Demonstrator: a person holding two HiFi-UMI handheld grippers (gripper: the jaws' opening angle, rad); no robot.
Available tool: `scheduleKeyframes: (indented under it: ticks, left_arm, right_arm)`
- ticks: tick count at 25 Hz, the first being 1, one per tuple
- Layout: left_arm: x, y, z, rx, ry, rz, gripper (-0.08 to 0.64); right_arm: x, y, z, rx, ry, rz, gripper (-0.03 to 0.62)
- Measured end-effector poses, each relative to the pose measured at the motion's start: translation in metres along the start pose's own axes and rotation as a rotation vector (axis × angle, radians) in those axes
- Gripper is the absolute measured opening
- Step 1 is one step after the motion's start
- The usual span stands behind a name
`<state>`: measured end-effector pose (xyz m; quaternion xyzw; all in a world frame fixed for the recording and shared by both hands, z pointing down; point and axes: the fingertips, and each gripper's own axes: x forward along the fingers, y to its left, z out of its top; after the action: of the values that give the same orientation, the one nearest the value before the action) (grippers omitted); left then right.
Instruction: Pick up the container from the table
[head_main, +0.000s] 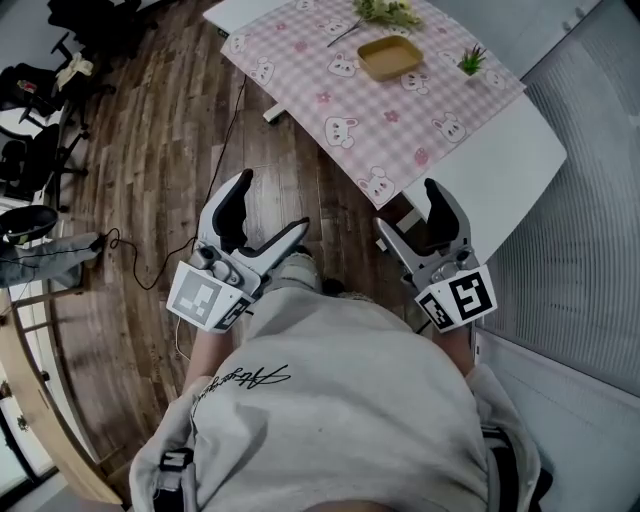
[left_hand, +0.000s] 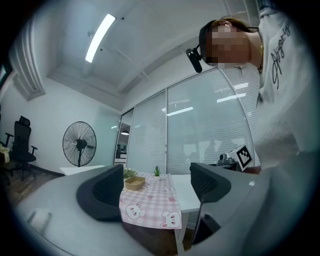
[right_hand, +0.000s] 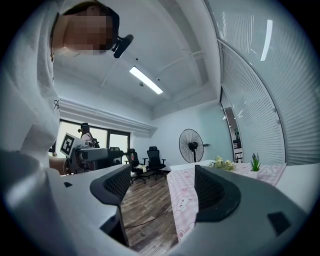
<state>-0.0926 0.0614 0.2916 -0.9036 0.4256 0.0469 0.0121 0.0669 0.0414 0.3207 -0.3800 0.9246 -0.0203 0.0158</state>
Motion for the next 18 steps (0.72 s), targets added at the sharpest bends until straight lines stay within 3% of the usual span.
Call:
scheduleKeyframes:
  ticks: [5,11,18]
  left_arm:
    - [0.004,0.014,-0.005,-0.033,-0.009,0.016,0.405]
    - [0.044,0.023,-0.029,-0.015,0.016,-0.056,0.405]
    - [0.086,0.058,-0.021,-0.012,-0.006,-0.107,0.405]
  right_arm:
    - [0.012,-0.005,-0.002,0.001,0.000,0.015,0.383]
    - [0.025,-0.037,-0.016,0.000,0.008,-0.035,0.383]
    - [0.056,-0.067,-0.010,-0.009,0.008,-0.085,0.383]
